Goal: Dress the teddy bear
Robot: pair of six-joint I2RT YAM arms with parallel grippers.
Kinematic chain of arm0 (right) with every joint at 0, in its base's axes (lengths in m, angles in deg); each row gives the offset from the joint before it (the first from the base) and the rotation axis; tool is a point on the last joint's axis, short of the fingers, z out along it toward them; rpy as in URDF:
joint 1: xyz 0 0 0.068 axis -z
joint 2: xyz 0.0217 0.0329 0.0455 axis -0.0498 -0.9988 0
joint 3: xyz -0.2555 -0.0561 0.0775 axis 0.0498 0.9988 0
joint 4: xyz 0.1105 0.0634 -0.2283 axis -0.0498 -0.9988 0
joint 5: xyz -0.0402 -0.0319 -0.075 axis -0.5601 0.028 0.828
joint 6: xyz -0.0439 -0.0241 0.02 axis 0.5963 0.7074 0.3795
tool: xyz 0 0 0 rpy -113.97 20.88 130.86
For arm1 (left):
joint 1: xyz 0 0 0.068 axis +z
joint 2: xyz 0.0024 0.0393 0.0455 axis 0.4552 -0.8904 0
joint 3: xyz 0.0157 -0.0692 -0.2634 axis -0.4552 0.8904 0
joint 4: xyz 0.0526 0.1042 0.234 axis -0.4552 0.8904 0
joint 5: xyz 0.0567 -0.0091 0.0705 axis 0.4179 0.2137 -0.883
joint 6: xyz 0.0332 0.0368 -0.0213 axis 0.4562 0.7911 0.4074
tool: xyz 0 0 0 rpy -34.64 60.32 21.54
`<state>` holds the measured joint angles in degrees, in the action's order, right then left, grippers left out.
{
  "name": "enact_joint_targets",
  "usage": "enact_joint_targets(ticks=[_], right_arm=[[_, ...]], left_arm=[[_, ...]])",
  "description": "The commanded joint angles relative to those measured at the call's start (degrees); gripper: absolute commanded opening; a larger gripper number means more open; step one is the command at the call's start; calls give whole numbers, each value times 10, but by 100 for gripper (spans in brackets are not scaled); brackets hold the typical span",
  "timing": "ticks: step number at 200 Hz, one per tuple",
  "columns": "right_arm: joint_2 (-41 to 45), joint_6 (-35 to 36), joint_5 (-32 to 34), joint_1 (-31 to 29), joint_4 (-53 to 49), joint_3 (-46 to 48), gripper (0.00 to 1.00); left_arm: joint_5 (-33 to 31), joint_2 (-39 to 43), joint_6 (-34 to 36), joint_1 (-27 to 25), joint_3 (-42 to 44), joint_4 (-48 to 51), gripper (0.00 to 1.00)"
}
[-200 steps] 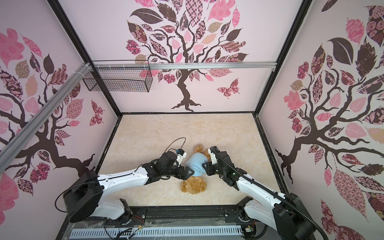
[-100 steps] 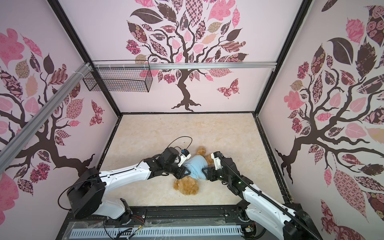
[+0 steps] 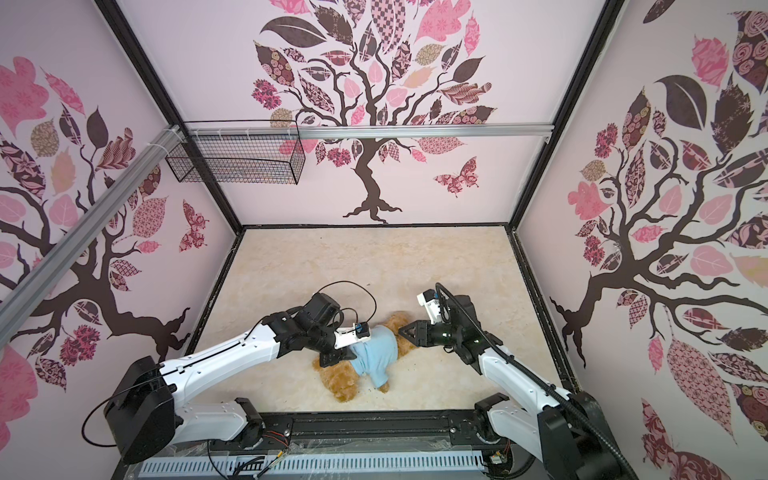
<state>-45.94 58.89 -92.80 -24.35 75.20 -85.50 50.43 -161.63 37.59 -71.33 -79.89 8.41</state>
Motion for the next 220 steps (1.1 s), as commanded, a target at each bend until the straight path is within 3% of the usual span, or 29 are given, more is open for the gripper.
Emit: enact_joint_targets(ticks=[1, 80, 103, 127, 150, 188, 220], right_arm=[[-34, -13, -46, -9, 46, -1, 37], [-30, -13, -9, -36, 45, 53, 33], [-34, -30, -11, -46, 79, 60, 28], [-47, -34, -19, -47, 104, 61, 16], [-40, -34, -2, -47, 102, 60, 0], [-14, -54, 8, -47, 94, 60, 0], [-5, -98, -15, -47, 138, 65, 0]], left_arm=[[-2, -7, 33, 2, -17, 4, 29], [-11, -7, 12, 2, -19, -5, 33], [-5, -3, 6, 2, -19, -9, 34], [4, 2, 2, 2, -18, -10, 37], [2, 12, 0, 2, -19, 6, 53], [-4, 41, -42, -2, -2, 31, 85], [-45, 10, -68, -25, 4, 4, 88]])
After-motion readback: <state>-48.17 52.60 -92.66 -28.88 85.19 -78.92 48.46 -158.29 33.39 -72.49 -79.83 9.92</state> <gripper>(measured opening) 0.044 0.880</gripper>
